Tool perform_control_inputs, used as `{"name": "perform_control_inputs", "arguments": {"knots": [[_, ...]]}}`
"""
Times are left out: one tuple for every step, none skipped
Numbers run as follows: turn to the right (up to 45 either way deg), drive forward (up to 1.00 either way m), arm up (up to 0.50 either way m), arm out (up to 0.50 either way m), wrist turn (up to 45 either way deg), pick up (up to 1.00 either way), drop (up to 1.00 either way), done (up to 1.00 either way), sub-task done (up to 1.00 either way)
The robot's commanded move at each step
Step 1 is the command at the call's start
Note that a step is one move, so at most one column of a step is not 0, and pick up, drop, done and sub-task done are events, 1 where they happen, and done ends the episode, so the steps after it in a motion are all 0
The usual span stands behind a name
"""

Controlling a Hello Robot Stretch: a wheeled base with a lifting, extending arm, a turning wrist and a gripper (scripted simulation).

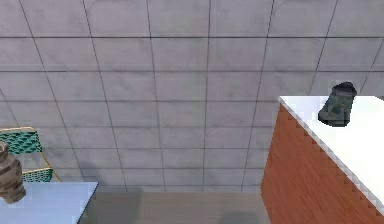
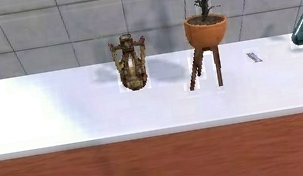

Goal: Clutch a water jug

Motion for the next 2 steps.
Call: {"name": "perform_control_inputs", "arguments": {"knots": [[0.0,0.00,0.38,0.00,0.0,0.00,0.00,0.00,0.00],[0.0,0.00,0.00,0.46,0.0,0.00,0.00,0.00,0.00]]}}
